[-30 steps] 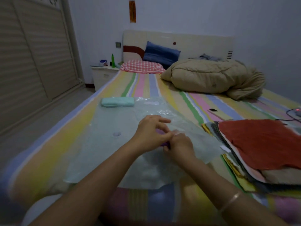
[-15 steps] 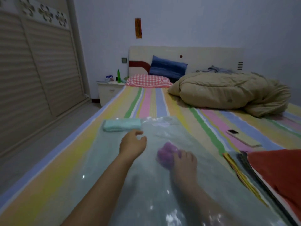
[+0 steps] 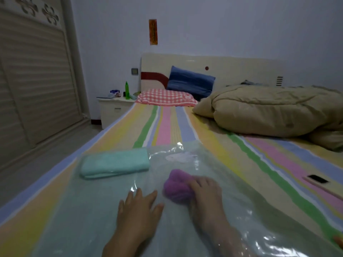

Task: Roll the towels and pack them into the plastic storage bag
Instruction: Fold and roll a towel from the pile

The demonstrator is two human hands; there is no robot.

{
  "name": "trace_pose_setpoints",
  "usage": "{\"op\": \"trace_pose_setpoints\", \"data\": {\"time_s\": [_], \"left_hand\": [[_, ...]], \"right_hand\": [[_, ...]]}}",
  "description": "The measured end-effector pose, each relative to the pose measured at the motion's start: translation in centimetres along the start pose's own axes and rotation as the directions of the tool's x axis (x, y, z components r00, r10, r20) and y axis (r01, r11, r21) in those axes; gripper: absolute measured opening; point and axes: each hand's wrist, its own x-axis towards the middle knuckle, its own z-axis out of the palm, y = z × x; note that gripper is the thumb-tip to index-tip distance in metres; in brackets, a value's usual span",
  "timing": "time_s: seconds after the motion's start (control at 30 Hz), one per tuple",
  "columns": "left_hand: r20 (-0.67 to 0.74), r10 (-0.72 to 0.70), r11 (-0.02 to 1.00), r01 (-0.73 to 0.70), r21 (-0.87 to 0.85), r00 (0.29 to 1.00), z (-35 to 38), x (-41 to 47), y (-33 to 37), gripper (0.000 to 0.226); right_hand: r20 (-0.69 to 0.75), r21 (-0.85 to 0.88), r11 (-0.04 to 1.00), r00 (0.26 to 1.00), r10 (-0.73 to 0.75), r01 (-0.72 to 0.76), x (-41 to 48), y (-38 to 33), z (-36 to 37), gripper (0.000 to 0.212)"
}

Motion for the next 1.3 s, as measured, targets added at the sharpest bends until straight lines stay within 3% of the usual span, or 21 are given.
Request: {"op": "trace_pose_setpoints", "data": {"time_s": [0.07, 0.17, 0.27, 0.33, 0.4, 0.47, 0.53, 0.7, 0.77, 0.83, 0.97, 1.1, 1.2, 1.3], "left_hand": [[-0.012, -0.025, 1.0, 0.024, -0.017, 1.0, 0.1, 0.2, -0.5, 0.051], [-0.066, -0.029, 0.999, 0.028, -0.019, 0.997, 0.2, 0.1, -0.2, 0.05], [-0.166, -0.048, 0.999, 0.044, -0.027, 0.985, 0.5, 0.2, -0.5, 0.051], [-0.182, -0.068, 0.997, 0.062, -0.036, 0.981, 0.7, 0.4, -0.7, 0.058], [-0.14, -0.058, 0.998, 0.053, -0.041, 0.988, 1.1, 0.5, -0.3, 0.064], [-0.078, -0.008, 1.0, 0.009, 0.005, 0.997, 1.8, 0.3, 0.6, 0.066], [-0.023, 0.046, 0.998, -0.045, 0.034, 0.999, 2.6, -0.2, 1.7, 0.066], [0.118, 0.207, 0.977, -0.212, 0.03, 0.971, 3.9, -3.1, 5.8, 0.077], [0.218, 0.199, 0.979, -0.206, 0.007, 0.956, 3.1, -3.5, 7.0, 0.071], [0.17, 0.141, 0.99, -0.144, 0.005, 0.975, 1.5, -2.8, 7.5, 0.071], [-0.158, 0.091, 0.996, -0.089, 0.022, 0.983, 1.7, -0.8, 7.0, 0.069], [-0.091, 0.084, 0.996, -0.08, 0.045, 0.992, 3.7, 0.3, 6.1, 0.07], [-0.068, 0.065, 0.998, -0.065, 0.011, 0.996, 3.7, 0.4, 6.1, 0.065], [-0.052, 0.07, 0.998, -0.07, 0.0, 0.996, 3.9, 0.4, 6.2, 0.065]], "right_hand": [[0.073, 0.023, 0.996, 0.994, -0.082, 0.081, 2.7, -0.3, 1.6, 0.042], [0.184, 0.005, 0.996, 0.979, -0.092, 0.092, 6.3, -0.6, 3.9, 0.035], [0.262, -0.059, 0.998, 0.965, 0.018, -0.002, 7.4, -0.4, 5.1, 0.038], [0.214, -0.147, 0.988, 0.974, 0.078, -0.047, 6.7, -0.4, 5.3, 0.048], [0.159, -0.174, 0.983, 0.984, 0.079, -0.051, 5.6, -0.6, 5.0, 0.051], [0.219, -0.193, 0.981, 0.974, 0.06, -0.018, 4.8, -0.8, 3.7, 0.05], [0.269, -0.246, 0.968, 0.957, 0.111, -0.043, 3.8, 0.0, 2.4, 0.043], [0.219, -0.42, 0.901, 0.951, 0.218, -0.109, 0.7, 3.5, -2.8, 0.032], [0.224, -0.47, 0.878, 0.951, 0.213, -0.086, 0.4, 4.5, -4.3, 0.037], [0.21, -0.468, 0.879, 0.955, 0.21, -0.09, 0.6, 4.6, -4.8, 0.038], [0.248, -0.318, 0.94, 0.946, 0.21, -0.125, 1.5, 3.7, -4.1, 0.029], [0.219, -0.03, 0.997, 0.973, 0.072, -0.067, 1.8, 3.1, -2.7, 0.034], [0.171, 0.214, 0.972, 0.983, 0.06, -0.097, 2.4, 2.7, -1.5, 0.044], [0.211, 0.237, 0.971, 0.977, -0.017, -0.034, 2.9, 2.5, -0.4, 0.045]]}}
